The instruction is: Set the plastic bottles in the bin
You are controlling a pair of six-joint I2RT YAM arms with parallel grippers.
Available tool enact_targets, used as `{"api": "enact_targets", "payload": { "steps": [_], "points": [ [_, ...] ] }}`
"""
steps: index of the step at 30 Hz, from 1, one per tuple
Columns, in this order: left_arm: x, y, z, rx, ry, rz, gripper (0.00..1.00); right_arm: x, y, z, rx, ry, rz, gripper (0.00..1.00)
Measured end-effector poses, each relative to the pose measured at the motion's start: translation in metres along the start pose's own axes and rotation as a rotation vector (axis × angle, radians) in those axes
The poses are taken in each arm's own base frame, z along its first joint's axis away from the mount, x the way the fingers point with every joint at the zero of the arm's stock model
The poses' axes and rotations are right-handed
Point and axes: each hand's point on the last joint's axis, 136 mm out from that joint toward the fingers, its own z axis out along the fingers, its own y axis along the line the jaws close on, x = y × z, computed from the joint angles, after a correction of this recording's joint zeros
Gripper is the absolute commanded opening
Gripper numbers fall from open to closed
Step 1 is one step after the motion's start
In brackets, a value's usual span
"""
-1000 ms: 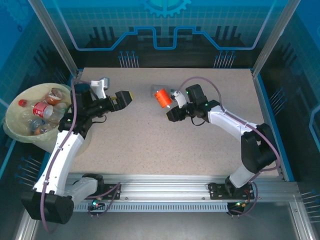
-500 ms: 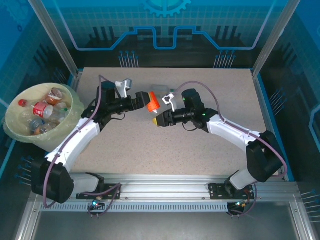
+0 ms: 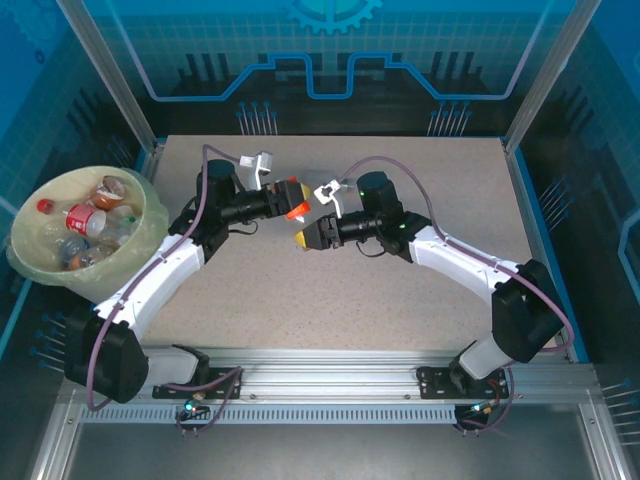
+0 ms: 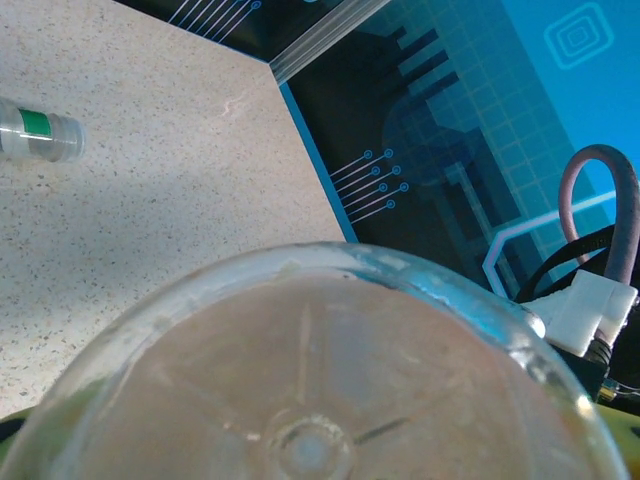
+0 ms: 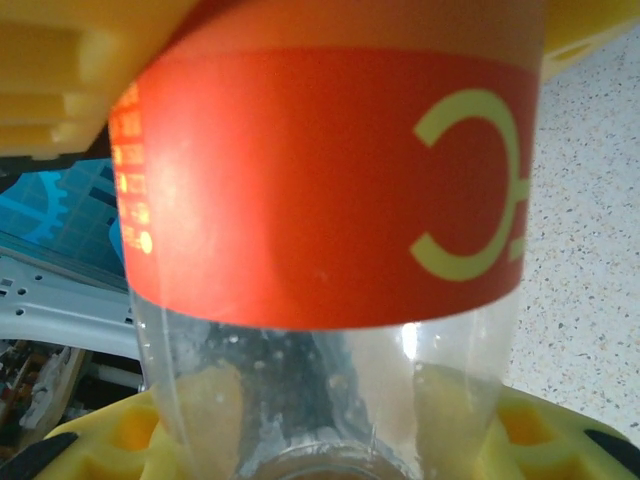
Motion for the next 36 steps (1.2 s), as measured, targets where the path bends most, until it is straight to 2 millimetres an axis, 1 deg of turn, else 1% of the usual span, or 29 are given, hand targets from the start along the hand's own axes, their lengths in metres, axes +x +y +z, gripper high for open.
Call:
{"api": "enact_targets", "payload": {
  "steps": [2,4,6,8,10,13,14,15,19,25,31,36],
  "points": [
    [0.001,0.000,0.000,-0.003,0.004,0.000,0.56,0.000,-0.001,0.000,0.003,0.000,-0.008,0.60],
    [0.002,0.003,0.000,-0.020,0.007,0.001,0.54,0.000,-0.003,0.000,0.018,-0.001,-0.013,0.70],
    [0.004,0.009,0.000,-0.045,0.006,-0.006,0.53,0.000,-0.006,-0.002,0.041,-0.008,-0.020,0.77],
    [0.005,0.014,-0.002,-0.076,0.007,-0.007,0.52,-0.001,-0.007,-0.005,0.067,-0.015,-0.037,0.82],
    [0.004,0.017,-0.005,-0.110,-0.001,-0.001,0.51,-0.005,-0.003,-0.012,0.096,-0.033,-0.067,0.87],
    [0.000,0.016,-0.015,-0.151,-0.028,0.030,0.51,-0.014,0.008,-0.027,0.146,-0.084,-0.136,0.92],
    [-0.001,0.015,-0.018,-0.163,-0.039,0.044,0.51,-0.017,0.012,-0.034,0.165,-0.105,-0.163,0.94],
    [-0.003,0.014,-0.023,-0.179,-0.050,0.054,0.51,-0.019,0.015,-0.040,0.185,-0.125,-0.189,0.99],
    [-0.010,0.010,-0.038,-0.240,-0.092,0.098,0.51,-0.022,0.020,-0.062,0.267,-0.185,-0.254,1.00],
    [-0.022,0.007,-0.063,-0.359,-0.135,0.152,0.51,-0.023,0.010,-0.087,0.414,-0.244,-0.272,1.00],
    [-0.039,-0.002,-0.102,-0.511,-0.202,0.234,0.51,-0.017,-0.016,-0.111,0.569,-0.306,-0.237,1.00],
    [-0.060,-0.014,-0.144,-0.661,-0.288,0.320,0.52,-0.014,-0.046,-0.135,0.702,-0.359,-0.158,1.00]
  ]
}}
